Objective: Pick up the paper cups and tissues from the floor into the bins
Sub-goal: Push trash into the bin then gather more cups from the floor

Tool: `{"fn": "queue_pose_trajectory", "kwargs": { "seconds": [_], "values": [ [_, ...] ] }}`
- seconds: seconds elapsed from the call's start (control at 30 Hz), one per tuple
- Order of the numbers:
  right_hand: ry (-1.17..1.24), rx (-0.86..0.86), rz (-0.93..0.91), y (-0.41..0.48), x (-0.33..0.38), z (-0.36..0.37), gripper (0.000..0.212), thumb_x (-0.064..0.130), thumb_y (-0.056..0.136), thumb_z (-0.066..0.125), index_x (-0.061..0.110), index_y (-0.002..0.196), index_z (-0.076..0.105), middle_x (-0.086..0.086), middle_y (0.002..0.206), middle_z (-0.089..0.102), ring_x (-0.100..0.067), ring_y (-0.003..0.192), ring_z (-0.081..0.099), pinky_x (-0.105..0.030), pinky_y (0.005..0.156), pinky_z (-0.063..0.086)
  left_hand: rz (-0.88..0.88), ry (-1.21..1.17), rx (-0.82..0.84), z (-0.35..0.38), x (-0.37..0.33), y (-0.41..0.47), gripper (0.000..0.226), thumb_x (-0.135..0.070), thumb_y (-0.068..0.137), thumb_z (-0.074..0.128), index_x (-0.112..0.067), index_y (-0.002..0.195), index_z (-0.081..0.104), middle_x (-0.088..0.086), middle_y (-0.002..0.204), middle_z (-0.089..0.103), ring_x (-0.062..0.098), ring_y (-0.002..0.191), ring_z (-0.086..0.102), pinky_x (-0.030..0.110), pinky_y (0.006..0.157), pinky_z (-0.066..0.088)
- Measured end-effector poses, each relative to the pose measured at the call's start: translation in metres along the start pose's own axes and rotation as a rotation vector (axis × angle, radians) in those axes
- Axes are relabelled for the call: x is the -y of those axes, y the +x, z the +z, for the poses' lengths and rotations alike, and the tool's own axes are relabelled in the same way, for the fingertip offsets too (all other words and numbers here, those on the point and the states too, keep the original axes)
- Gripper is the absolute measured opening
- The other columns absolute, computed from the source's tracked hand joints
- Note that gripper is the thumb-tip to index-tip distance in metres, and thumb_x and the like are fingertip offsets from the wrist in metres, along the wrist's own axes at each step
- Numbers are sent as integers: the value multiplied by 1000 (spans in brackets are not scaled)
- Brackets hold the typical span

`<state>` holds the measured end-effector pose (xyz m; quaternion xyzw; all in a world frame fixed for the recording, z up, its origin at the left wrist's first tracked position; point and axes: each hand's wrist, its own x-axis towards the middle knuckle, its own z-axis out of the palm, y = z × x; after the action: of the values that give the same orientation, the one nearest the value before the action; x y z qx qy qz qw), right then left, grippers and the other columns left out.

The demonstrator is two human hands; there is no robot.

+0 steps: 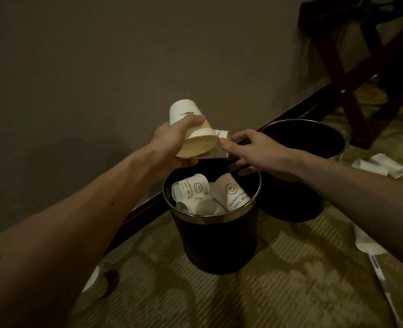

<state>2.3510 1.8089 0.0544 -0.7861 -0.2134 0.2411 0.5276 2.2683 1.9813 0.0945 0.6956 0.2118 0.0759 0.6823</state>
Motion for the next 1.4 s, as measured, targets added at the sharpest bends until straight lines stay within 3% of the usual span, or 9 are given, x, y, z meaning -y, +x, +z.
{"fn": "queue_pose_trajectory", "kwargs": {
  "seconds": [0.07, 0.23, 0.37, 0.53, 0.63, 0.8, 1.03, 1.2, 1.4],
  "values": [
    [146, 3, -13, 4, 2, -1, 62, 56, 79, 69, 22, 125, 44, -4, 114, 61, -16, 85, 74, -31, 70, 60, -27, -63, 26, 2, -1, 3, 56, -41, 82, 72, -9, 125, 54, 16, 106, 72, 27, 85, 74, 40, 81, 58],
    [239, -154, -67, 17, 0, -4, 43, 41, 87, 69, 19, 120, 52, -6, 102, 68, -16, 78, 72, -32, 69, 61, -75, -68, 124, 4, 1, 8, 54, -41, 88, 64, -7, 128, 51, 18, 108, 68, 26, 80, 70, 30, 58, 52],
    [-373, -338, -231, 28, -10, -13, 55, 39, 87, 67, 23, 136, 46, -3, 125, 61, -22, 110, 60, -38, 93, 51, -71, -34, -19, 3, 0, 22, 57, -37, 85, 71, -11, 130, 47, 18, 111, 67, 29, 88, 70, 33, 62, 54],
    [-846, -242, -307, 37, -28, -3, 46, 42, 91, 62, 22, 123, 35, -8, 126, 58, -32, 108, 58, -44, 85, 49, -47, -36, -75, -3, 3, 38, 66, -40, 82, 75, -13, 133, 43, 16, 117, 63, 32, 100, 69, 48, 84, 58],
    [-920, -166, -180, 44, -31, 1, 40, 45, 92, 58, 21, 121, 45, -6, 125, 59, -29, 108, 57, -45, 87, 49, -39, 57, -81, -6, 10, 42, 72, -48, 81, 73, -20, 137, 37, 12, 117, 60, 28, 97, 68, 40, 65, 57],
    [-717, -23, -95, 52, -25, 10, 37, 46, 100, 41, 17, 103, 64, -5, 104, 66, -20, 94, 60, -34, 77, 47, 33, 57, -96, -15, 17, 46, 68, -44, 82, 75, -30, 136, 36, 6, 109, 59, 11, 58, 71, 26, 46, 53],
    [59, 12, -85, 48, -2, 1, 51, 61, 80, 64, 30, 120, 56, 2, 108, 67, -12, 89, 71, -27, 67, 58, 120, 58, -143, -7, 28, 56, 57, -36, 77, 81, -23, 116, 41, 5, 110, 58, 22, 88, 71, 37, 62, 62],
    [-96, -98, -142, 44, -6, -16, 43, 38, 83, 73, 21, 120, 58, 0, 103, 66, -14, 90, 68, -25, 69, 58, 199, 174, -88, 12, 38, 64, 37, -40, 82, 77, -22, 96, 48, 4, 108, 59, 18, 89, 70, 31, 65, 61],
    [-357, -114, -69, 33, -21, -36, 18, 35, 84, 73, 18, 87, 70, 2, 80, 72, -10, 72, 70, -16, 53, 54, 151, 569, 147, 22, 64, 67, 38, -49, 85, 70, -13, 80, 59, 7, 92, 69, 21, 82, 72, 41, 72, 63]
  ]
}}
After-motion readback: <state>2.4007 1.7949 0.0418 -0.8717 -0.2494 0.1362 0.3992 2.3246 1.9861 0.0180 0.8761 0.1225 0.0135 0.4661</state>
